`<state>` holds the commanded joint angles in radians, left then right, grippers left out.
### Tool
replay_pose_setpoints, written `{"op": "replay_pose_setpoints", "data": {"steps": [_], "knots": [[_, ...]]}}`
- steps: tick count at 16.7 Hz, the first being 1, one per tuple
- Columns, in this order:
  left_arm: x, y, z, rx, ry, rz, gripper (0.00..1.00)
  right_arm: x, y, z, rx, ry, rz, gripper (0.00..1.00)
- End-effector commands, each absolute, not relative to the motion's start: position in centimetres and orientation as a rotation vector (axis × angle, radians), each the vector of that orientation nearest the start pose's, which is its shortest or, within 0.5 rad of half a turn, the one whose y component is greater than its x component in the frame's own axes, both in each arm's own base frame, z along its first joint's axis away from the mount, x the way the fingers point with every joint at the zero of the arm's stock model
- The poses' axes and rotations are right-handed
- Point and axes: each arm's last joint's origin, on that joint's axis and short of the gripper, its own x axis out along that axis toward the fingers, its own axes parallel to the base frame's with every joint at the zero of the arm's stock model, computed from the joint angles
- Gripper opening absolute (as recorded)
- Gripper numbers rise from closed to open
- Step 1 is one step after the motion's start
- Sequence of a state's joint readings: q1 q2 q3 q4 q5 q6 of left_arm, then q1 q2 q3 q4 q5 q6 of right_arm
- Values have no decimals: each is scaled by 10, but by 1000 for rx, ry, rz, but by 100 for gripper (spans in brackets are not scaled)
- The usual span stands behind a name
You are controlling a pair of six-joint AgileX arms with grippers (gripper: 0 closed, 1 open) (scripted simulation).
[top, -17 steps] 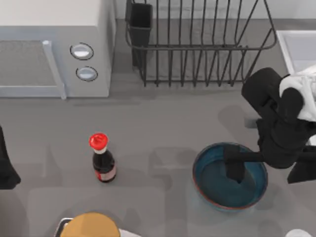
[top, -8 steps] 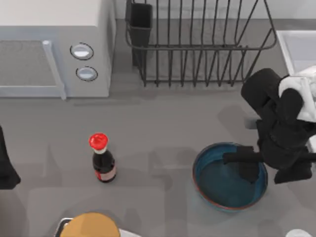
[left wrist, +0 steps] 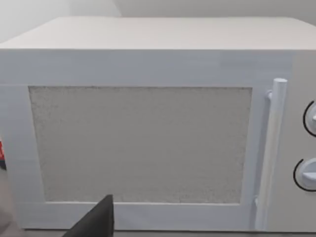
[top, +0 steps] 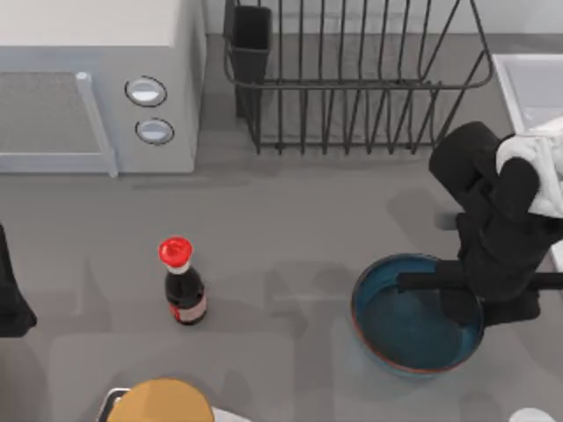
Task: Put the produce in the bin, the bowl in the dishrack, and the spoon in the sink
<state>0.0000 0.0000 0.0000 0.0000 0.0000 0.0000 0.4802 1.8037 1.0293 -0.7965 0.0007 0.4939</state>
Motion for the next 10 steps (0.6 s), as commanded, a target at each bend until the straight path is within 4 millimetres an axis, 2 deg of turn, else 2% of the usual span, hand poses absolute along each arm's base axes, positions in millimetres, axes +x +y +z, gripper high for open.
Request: {"op": "replay_pose_setpoints", "data": {"steps": [6,8,10], "knots": [[106,-1,160,0,0,0,100,269,142,130,8,1569,-8,0],[106,-1,160,0,0,0,100,272,144,140,10,1566,-7,0],[106,-1,160,0,0,0,100,274,145,159,12,1567,-9,0]]}}
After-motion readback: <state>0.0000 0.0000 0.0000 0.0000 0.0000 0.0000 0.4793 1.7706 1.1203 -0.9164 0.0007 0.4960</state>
